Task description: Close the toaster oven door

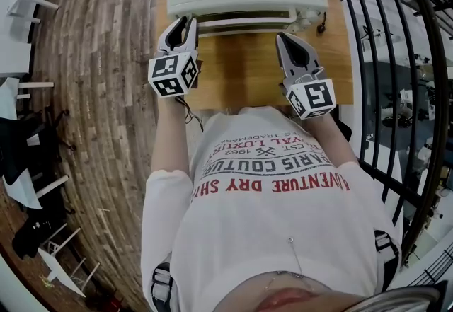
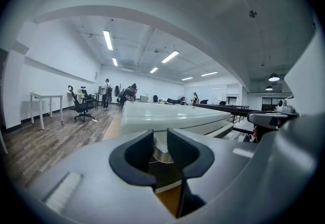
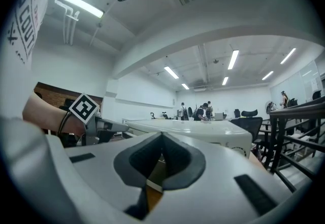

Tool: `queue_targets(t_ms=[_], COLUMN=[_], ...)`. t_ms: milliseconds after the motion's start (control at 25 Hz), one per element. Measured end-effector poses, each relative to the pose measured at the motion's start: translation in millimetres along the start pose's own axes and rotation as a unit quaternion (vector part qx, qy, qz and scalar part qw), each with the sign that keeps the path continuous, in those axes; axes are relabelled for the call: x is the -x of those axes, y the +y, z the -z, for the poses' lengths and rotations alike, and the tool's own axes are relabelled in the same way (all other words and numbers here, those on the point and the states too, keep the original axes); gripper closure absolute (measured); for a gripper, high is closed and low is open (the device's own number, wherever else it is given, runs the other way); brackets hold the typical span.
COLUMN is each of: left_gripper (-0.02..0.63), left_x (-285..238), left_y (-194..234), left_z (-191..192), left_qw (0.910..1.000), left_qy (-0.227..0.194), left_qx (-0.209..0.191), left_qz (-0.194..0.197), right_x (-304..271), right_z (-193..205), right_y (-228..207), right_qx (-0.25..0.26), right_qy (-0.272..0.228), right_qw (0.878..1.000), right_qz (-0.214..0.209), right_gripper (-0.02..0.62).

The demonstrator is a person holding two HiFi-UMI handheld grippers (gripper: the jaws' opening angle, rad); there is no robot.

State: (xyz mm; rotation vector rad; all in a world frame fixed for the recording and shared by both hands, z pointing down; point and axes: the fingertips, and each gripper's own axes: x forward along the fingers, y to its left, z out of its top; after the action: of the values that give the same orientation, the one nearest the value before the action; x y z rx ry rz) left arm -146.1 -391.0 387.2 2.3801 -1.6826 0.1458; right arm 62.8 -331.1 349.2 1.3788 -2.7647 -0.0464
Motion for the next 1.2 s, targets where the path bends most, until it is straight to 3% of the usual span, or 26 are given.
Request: queue_targets(t_ms=[280,480,720,960,1200], left_gripper=[0.512,0.515,0.580,0.594,0.595], left_x=[1,17,43,60,79], left_y=[-1,-16,-41,-57,-71], left_z=[-3,-19,-23,-12,-11], left_qw=[0.9997,0.9994,0.9971,0.9977,0.9949], left_qy=[0.019,-0.011,-0.021,-0.022,-0.044], left_qx=[-0.017,-0.034,-0.070,-0.051,-0.064], left_qz=[-0.004,0.004,0.022,0.037,0.063], right_x=[7,11,15,18,22], right_z=[-7,-8,-7,-3,1], right_y=[2,2,10,16,19], right_qx=[0.004,0.001,-0.001,-0.004,-0.007], right_qy=[-0.003,-0.006,-0.001,0.006,0.018], right_qw=[1.000,1.000,1.000,1.000,1.000], right_qz=[0.002,0.004,-0.003,-0.007,-0.008], right_gripper=[0.609,0.609,0.609,0.609,0.609])
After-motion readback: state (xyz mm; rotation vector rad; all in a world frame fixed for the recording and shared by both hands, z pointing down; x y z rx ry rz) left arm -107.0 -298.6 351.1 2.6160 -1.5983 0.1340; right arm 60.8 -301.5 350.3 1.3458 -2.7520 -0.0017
